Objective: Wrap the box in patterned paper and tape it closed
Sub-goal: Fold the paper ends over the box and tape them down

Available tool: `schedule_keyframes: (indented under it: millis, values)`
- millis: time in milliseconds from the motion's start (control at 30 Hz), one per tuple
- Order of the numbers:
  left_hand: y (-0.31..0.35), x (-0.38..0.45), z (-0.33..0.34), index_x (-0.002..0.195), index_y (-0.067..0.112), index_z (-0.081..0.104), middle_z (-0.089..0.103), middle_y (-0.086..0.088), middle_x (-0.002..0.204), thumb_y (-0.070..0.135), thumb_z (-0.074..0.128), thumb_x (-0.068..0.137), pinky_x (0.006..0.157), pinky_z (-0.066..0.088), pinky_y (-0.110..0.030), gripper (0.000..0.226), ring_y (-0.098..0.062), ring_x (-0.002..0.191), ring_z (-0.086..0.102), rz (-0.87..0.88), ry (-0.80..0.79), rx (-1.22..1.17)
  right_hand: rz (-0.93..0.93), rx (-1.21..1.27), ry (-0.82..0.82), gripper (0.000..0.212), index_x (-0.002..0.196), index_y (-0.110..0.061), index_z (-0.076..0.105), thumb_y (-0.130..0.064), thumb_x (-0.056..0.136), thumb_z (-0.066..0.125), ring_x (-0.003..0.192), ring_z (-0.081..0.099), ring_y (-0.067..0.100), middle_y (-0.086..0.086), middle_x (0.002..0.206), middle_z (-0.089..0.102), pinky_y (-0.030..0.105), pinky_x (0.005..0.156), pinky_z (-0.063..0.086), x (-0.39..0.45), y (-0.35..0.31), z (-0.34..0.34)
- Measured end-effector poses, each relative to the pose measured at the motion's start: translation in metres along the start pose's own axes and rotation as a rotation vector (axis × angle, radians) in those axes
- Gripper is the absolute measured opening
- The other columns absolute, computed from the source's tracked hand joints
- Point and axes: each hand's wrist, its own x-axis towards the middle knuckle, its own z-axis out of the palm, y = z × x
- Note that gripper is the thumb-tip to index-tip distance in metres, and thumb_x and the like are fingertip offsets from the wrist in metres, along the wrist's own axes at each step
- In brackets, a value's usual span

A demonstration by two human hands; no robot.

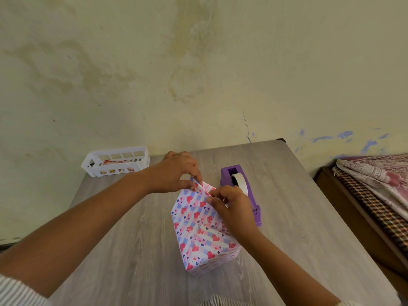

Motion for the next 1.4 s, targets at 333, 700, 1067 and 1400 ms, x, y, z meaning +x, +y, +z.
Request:
schedule_keyframes:
  millis: [333,700,1067,1400]
  values:
    - [0.011,-0.001,0.002,0.088,0.024,0.070,0.050,0.009,0.102,0.026,0.067,0.085,0.075,0.040,-0.017,0.004,-0.002,0.088,0.051,-0.050,0.030,-0.163,0.021,0.070,-0.037,0.012,0.083,-0.021,0.063,-0.032,0.089,0.061,0.102,0.046,-0.003,-0.016,0.113,0.047,0.004,0.083,0.037,0.000,0.005,0.001]
    - [0.026,-0.003,0.002,0.087,0.017,0.071,0.066,0.011,0.079,0.011,0.067,0.084,0.068,0.046,-0.008,0.008,-0.001,0.079,0.061,-0.188,0.145,-0.377,0.191,0.319,-0.077,0.006,0.086,-0.017,0.068,-0.014,0.088,0.064,0.081,0.065,0.004,-0.006,0.090,0.066,0.012,0.071,0.054,0.004,0.008,-0.012]
    - [0.035,-0.019,0.037,0.125,0.023,0.052,0.062,0.009,0.114,0.026,0.082,0.068,0.089,0.051,-0.024,0.064,-0.006,0.102,0.061,-0.404,0.189,-0.722,0.229,0.316,-0.031,0.015,0.093,-0.018,0.068,-0.007,0.084,0.067,0.084,0.068,0.008,-0.004,0.090,0.070,0.017,0.071,0.055,0.009,0.015,-0.014]
    - [0.030,-0.031,0.078,0.096,0.027,0.066,0.071,0.017,0.084,0.024,0.060,0.089,0.069,0.055,-0.019,0.010,-0.007,0.081,0.069,-0.489,0.091,-0.965,0.270,0.463,-0.076,0.013,0.094,-0.014,0.069,-0.008,0.083,0.069,0.088,0.069,0.013,0.000,0.093,0.072,0.027,0.077,0.058,0.007,0.021,-0.017]
